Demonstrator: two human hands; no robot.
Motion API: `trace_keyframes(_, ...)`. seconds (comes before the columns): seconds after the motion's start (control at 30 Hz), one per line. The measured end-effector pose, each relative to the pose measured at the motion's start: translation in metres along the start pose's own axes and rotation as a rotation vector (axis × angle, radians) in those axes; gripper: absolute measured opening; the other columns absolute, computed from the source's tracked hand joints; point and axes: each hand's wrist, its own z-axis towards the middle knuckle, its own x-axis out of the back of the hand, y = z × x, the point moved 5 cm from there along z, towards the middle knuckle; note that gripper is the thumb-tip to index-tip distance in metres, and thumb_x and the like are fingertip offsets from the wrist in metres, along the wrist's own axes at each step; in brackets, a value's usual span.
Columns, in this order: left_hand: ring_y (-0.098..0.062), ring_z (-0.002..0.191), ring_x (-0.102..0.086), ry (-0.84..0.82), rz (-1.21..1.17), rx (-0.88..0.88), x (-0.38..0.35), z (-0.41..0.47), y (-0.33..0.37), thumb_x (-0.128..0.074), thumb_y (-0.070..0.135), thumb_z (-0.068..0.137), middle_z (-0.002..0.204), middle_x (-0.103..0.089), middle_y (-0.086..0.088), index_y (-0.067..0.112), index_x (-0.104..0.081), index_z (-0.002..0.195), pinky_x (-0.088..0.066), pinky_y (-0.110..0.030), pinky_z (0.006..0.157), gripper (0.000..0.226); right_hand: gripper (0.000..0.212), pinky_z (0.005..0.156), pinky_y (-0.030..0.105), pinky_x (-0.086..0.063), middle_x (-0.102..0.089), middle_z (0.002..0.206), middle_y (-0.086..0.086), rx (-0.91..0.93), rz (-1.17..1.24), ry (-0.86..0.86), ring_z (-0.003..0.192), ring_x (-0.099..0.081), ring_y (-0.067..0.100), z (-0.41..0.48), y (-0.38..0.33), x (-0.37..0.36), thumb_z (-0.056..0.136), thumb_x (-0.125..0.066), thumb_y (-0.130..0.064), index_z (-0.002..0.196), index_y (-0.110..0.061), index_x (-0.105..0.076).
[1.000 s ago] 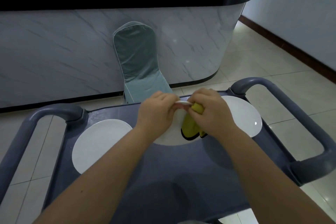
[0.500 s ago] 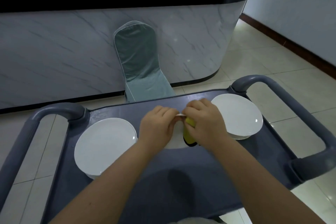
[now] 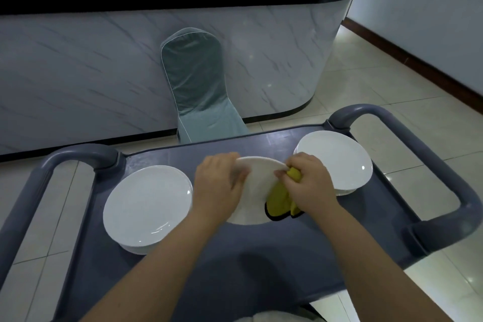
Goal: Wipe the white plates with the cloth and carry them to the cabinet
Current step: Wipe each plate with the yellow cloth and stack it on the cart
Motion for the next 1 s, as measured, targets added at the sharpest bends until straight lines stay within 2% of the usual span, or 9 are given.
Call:
trace_keyframes(0.1,-0.029,0.064,-0.058,0.039,0.098,-0.296,0.009,0.024,0.041,-0.061,0.026,0.091,0.073,-0.065,-0.007,0.007,-0.067,0.079,-0.044,-0.037,0.052,0.024,0.011,0.06,0.041,-0.044,-0.06,0.077,0.004,0.245,-0.149,0.027,0.072,-0.049,0.025,0.01,-0.035,0.009,0.081,-0.071,-0.015,0.076,-0.009,-0.064)
trace_keyframes(0.2,-0.019,0.067,-0.055,0.179,0.088,-0.327,0.03,0.045,0.048,-0.064,0.029,0.089,0.072,-0.065,0.0,0.012,-0.067,0.077,-0.039,-0.028,0.054,0.021,0.008,0.069,0.033,-0.045,-0.06,0.081,-0.004,0.275,-0.022,0.105,0.078,-0.052,0.019,0.022,-0.047,0.031,0.082,-0.069,-0.023,0.081,-0.016,-0.066)
trace_keyframes(0.33,-0.006,0.066,-0.052,0.279,-0.28,0.235,0.038,0.048,-0.004,-0.063,0.038,0.086,0.068,-0.059,0.015,0.027,-0.063,0.075,-0.038,-0.024,0.058,0.015,0.013,0.064,0.014,-0.043,-0.06,0.075,-0.012,-0.08,0.297,0.092,0.075,-0.056,0.004,0.022,-0.013,0.033,0.083,-0.071,-0.036,0.078,-0.028,-0.061)
trace_keyframes(0.47,-0.003,0.059,-0.048,0.302,-0.546,0.719,0.001,-0.005,-0.04,-0.064,0.033,0.09,0.059,-0.056,0.018,0.023,-0.058,0.068,-0.038,-0.021,0.055,0.025,0.017,0.067,0.032,-0.045,-0.059,0.072,-0.001,-0.311,0.213,-0.042,0.074,-0.056,0.019,0.012,0.021,-0.005,0.083,-0.072,-0.028,0.075,-0.016,-0.063)
trace_keyframes(0.6,-0.021,0.091,-0.059,0.142,-0.626,0.959,-0.025,-0.048,-0.05,-0.059,0.033,0.095,0.096,-0.064,0.003,0.015,-0.061,0.108,-0.048,-0.029,0.077,0.022,0.013,0.071,0.043,-0.046,-0.063,0.082,0.004,0.047,-0.046,0.109,0.079,-0.053,0.026,0.005,0.007,-0.008,0.084,-0.072,-0.018,0.078,-0.008,-0.066)
trace_keyframes(0.67,-0.022,0.099,-0.06,0.088,-1.017,1.286,-0.033,-0.063,-0.047,-0.063,0.039,0.091,0.11,-0.06,-0.006,0.01,-0.055,0.124,-0.051,-0.038,0.086,0.044,0.008,0.068,0.042,-0.046,-0.066,0.087,0.006,0.279,-0.166,0.223,0.08,-0.054,0.029,-0.003,-0.004,-0.002,0.08,-0.071,-0.014,0.078,-0.006,-0.068)
trace_keyframes(0.73,-0.029,0.099,-0.064,0.051,-1.491,1.5,-0.036,-0.065,-0.028,-0.065,0.041,0.089,0.109,-0.061,-0.016,0.0,-0.056,0.117,-0.058,-0.047,0.075,0.05,0.006,0.067,0.041,-0.045,-0.068,0.089,0.007,0.466,-0.241,0.286,0.08,-0.057,0.032,-0.013,-0.015,-0.003,0.076,-0.072,-0.01,0.078,-0.006,-0.069)
trace_keyframes(0.87,-0.035,0.091,-0.064,0.176,-1.675,1.534,-0.023,-0.053,-0.025,-0.052,0.005,0.097,0.103,-0.061,-0.023,-0.006,-0.053,0.109,-0.055,-0.046,0.062,0.017,0.004,0.067,0.039,-0.043,-0.069,0.087,0.008,0.695,-0.293,0.328,0.076,-0.058,0.035,-0.029,-0.036,-0.019,0.08,-0.071,-0.005,0.076,-0.005,-0.071)
trace_keyframes(1.0,-0.029,0.088,-0.07,0.148,-1.668,1.473,-0.013,-0.062,-0.032,-0.051,-0.006,0.092,0.099,-0.071,-0.019,-0.006,-0.057,0.112,-0.057,-0.037,0.064,0.021,0.013,0.081,0.043,-0.046,-0.068,0.104,0.01,0.75,-0.228,0.166,0.096,-0.053,0.031,-0.039,-0.02,-0.023,0.078,-0.071,-0.004,0.09,-0.007,-0.075)
